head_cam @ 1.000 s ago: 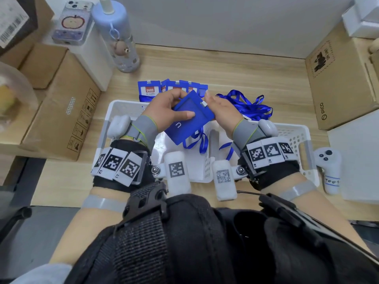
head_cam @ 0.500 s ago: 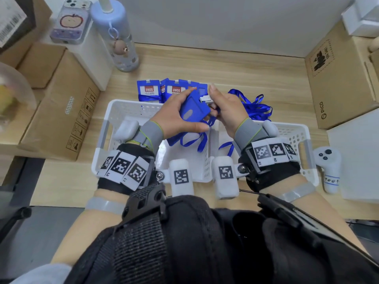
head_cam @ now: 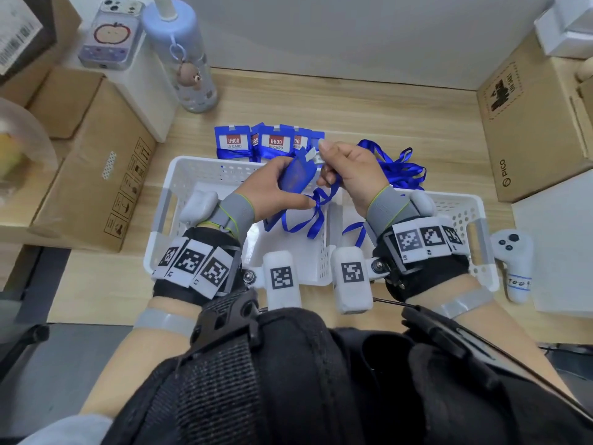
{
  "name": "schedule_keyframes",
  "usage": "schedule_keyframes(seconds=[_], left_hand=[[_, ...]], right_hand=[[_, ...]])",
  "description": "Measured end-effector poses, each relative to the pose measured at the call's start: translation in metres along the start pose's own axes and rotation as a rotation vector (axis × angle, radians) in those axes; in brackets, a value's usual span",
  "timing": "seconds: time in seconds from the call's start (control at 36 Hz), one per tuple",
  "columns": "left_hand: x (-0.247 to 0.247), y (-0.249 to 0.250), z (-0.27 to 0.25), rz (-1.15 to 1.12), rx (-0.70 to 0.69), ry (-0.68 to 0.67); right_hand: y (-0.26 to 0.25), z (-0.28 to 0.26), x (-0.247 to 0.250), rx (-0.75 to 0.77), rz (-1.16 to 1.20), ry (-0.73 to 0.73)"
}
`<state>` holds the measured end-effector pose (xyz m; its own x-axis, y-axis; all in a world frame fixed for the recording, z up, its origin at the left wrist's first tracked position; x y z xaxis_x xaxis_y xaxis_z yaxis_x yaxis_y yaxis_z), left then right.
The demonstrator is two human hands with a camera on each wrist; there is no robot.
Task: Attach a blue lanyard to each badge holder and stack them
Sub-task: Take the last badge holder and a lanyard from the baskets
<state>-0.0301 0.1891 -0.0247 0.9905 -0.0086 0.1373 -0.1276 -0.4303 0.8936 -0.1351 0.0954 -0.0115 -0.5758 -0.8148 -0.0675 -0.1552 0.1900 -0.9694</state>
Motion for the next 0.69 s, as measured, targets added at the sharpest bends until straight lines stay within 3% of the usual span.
schedule_keyframes(seconds=[0.14, 0.25, 0.36, 0.47, 0.56, 0.69], left_hand=[[0.005, 0.004, -0.001, 0.144, -0.066, 0.115], [0.006, 0.011, -0.002, 0.131, -0.158, 0.196], [0.005, 0.011, -0.004, 0.080, -0.183, 0.181], [0.005, 0.021, -0.015, -0.123, -0.323, 0.185], [0.010, 0.036, -0.020, -0.147, -0.379, 0.193], [0.008, 0.037, -0.017, -0.118, -0.287, 0.096]], right_hand=[[0.002, -0.001, -0.003, -0.069, -0.075, -0.003], [0.002, 0.001, 0.000, -0.120, -0.097, 0.067], [-0.005, 0.002, 0.000, -0.093, -0.143, 0.067], [0.002, 0.003, 0.014, -0.118, -0.370, 0.201], [0.010, -0.002, 0.021, -0.121, -0.328, 0.242], [0.005, -0.003, 0.014, -0.025, -0.301, 0.191]])
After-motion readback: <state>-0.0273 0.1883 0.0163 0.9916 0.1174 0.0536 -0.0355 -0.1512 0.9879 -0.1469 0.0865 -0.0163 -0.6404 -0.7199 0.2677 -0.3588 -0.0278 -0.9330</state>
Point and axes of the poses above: each hand's wrist, its own z-axis towards the middle knuckle, its own x-axis out of the back of the hand, y = z × x, the point moved 4 cm from there along z, towards the middle knuckle, and after that the axes turned 14 degrees about -y, right-handed, at the moved point
